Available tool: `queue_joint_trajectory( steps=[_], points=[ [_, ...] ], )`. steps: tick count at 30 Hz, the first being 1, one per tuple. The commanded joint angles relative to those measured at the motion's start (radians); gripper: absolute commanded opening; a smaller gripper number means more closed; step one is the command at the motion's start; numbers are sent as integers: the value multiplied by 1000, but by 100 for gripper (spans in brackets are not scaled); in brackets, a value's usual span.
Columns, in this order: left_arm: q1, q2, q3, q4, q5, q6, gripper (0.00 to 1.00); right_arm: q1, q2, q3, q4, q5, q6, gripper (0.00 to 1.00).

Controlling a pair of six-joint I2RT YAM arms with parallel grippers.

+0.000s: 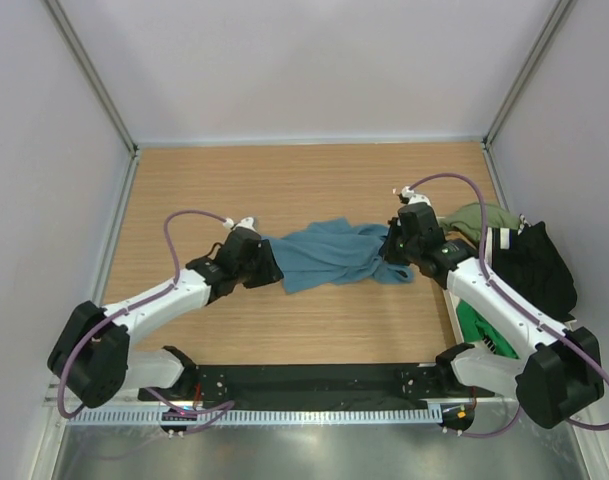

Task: Fold and stack the tank tops
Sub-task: Flatten the tank top out

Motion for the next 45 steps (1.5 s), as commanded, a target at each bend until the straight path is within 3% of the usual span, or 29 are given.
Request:
queue_joint_trajectory(
  steps=[1, 20, 24, 28, 32, 39, 44, 45],
  points=[
    [-42, 56, 55, 40, 36, -19, 45, -3, 15, 33, 23, -28, -4, 1],
    [-54, 302, 106, 147, 86, -57, 36, -3, 3, 15, 43, -70, 7, 1],
    [-54, 322, 118, 158, 86, -57, 11, -4, -5, 15, 37, -68, 2, 1],
    [-54, 320, 131, 154, 76, -42, 0, -4, -12, 18, 29, -56, -6, 1],
    [-46, 305, 157, 118, 60, -16, 0, -3, -9, 18, 28, -41, -7, 1],
    [114, 195, 213, 52, 160, 38, 0, -7, 93, 84, 37, -9, -47, 1],
    [211, 120, 391, -58, 132, 84, 0, -40, 207, 268, 64, -50, -92, 1],
    [223, 97, 423, -108, 102, 88, 0, -82, 257, 336, 61, -114, -90, 1]
  ],
)
